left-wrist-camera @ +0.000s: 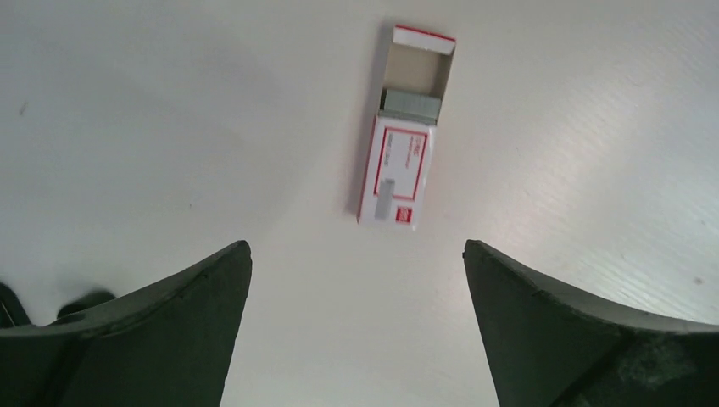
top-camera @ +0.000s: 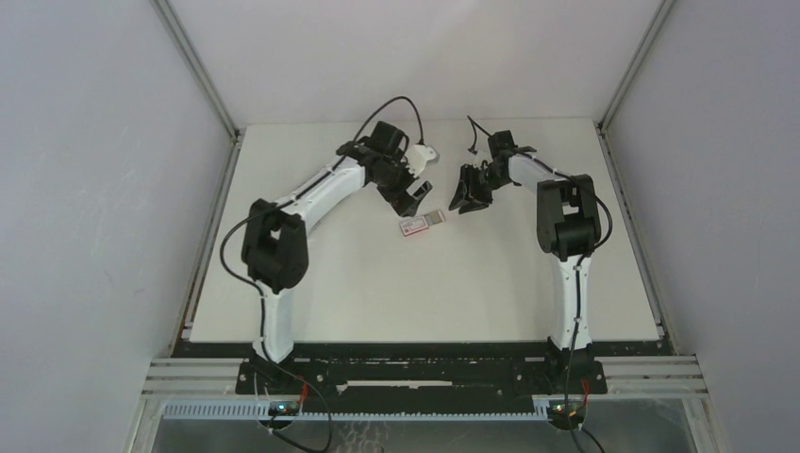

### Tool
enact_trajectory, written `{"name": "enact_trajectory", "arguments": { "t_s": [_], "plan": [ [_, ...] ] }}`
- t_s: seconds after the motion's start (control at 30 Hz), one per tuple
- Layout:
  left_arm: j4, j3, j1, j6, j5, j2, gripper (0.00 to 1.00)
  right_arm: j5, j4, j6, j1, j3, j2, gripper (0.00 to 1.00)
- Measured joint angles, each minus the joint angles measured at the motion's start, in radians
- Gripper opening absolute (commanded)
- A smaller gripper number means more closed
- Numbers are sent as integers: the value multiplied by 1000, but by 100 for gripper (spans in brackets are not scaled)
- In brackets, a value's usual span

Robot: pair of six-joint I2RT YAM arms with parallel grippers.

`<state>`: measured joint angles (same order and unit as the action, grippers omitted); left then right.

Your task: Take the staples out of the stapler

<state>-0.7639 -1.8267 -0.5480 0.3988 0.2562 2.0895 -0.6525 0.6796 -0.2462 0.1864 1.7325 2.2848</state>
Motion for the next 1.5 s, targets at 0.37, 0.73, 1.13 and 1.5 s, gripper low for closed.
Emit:
{"name": "enact_trajectory", "arguments": {
  "t_s": [0.37,0.73,1.13,1.5],
  "plan": [
    [134,341,124,-211,266,-153,100,-22,1,26,-5,0,0,45],
    [382,435,182,-499,452,-118,100,-29,0,34,0,-2,0,46],
    [422,460,182,-566,455,-57,100,-43,-4,34,6,-4,0,47],
    [452,460,174,-600,463,-42,100,-51,-3,34,39,-4,0,46]
  ]
}}
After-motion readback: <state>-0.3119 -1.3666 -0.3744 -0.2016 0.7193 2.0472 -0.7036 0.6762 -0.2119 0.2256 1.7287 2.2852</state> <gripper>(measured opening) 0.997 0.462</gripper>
